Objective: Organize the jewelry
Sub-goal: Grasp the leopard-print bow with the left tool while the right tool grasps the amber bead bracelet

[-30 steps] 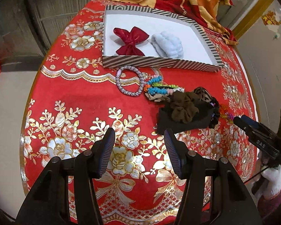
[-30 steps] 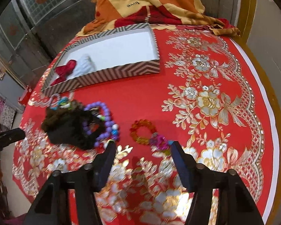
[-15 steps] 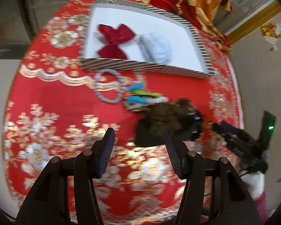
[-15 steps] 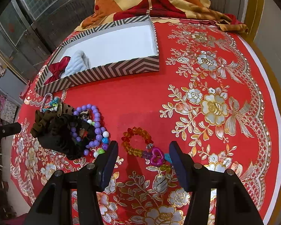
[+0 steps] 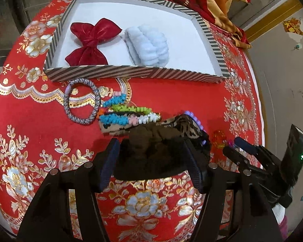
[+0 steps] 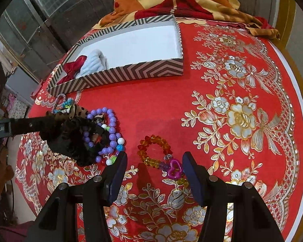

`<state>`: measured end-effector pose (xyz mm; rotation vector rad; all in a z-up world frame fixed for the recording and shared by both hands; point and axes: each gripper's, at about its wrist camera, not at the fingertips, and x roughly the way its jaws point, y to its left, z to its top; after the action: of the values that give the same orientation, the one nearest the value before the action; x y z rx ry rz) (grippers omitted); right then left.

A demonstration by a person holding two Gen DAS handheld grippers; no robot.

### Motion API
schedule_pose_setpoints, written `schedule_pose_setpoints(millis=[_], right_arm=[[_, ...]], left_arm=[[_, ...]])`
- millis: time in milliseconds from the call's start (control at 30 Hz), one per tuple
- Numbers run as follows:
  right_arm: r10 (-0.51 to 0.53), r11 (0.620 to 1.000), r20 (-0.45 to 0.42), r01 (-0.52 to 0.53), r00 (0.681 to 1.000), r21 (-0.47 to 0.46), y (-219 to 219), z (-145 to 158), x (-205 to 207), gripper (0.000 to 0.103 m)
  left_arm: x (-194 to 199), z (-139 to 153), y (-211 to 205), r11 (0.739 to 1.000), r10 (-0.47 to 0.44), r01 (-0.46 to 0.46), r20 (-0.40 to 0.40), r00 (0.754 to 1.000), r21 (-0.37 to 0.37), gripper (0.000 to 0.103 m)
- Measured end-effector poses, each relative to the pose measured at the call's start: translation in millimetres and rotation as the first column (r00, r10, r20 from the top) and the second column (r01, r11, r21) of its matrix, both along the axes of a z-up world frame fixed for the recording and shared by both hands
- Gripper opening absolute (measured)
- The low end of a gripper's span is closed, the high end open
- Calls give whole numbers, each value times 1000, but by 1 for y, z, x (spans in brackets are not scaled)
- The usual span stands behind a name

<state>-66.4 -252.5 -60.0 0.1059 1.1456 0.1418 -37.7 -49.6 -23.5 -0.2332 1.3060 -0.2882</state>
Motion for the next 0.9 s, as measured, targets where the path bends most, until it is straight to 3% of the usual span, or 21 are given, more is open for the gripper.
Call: schedule_pose_setpoints(millis=[67, 167, 367, 567, 600, 633, 667, 900], right_arm=[[4, 1000, -1, -4, 1000, 9, -2, -2, 1, 55], [13, 1000, -3, -13, 1000, 19, -5, -5, 3, 55], [24, 1000, 6, -24, 1000, 2, -1, -10, 14, 39], [63, 997, 9, -63, 998, -39, 3, -13, 24, 30], [74, 996, 10, -73, 997, -45, 5, -13, 24, 27], [76, 995, 6, -75, 997, -68, 6, -13, 25, 13], [78, 994, 4, -77, 997, -83, 7, -14, 24, 9], [22, 999, 30, -23, 999, 32, -7, -3, 10, 8]], left_arm=[[2, -1, -1, 1000, 5, -5, 11, 1000, -4, 26], [3, -2, 0, 1000, 8, -8, 18, 1000, -13, 15], [-2, 6, -2, 1000, -12, 12, 41, 999, -20, 10], [-8, 16, 11, 998, -19, 21, 31, 999, -63, 9], [-9, 18, 13, 997, -16, 18, 28, 999, -72, 9], [-11, 21, 16, 997, -15, 17, 32, 999, -79, 9], [-13, 26, 17, 997, -16, 19, 41, 999, -80, 9], [-25, 58, 31, 991, -34, 44, 77, 996, -129, 9]])
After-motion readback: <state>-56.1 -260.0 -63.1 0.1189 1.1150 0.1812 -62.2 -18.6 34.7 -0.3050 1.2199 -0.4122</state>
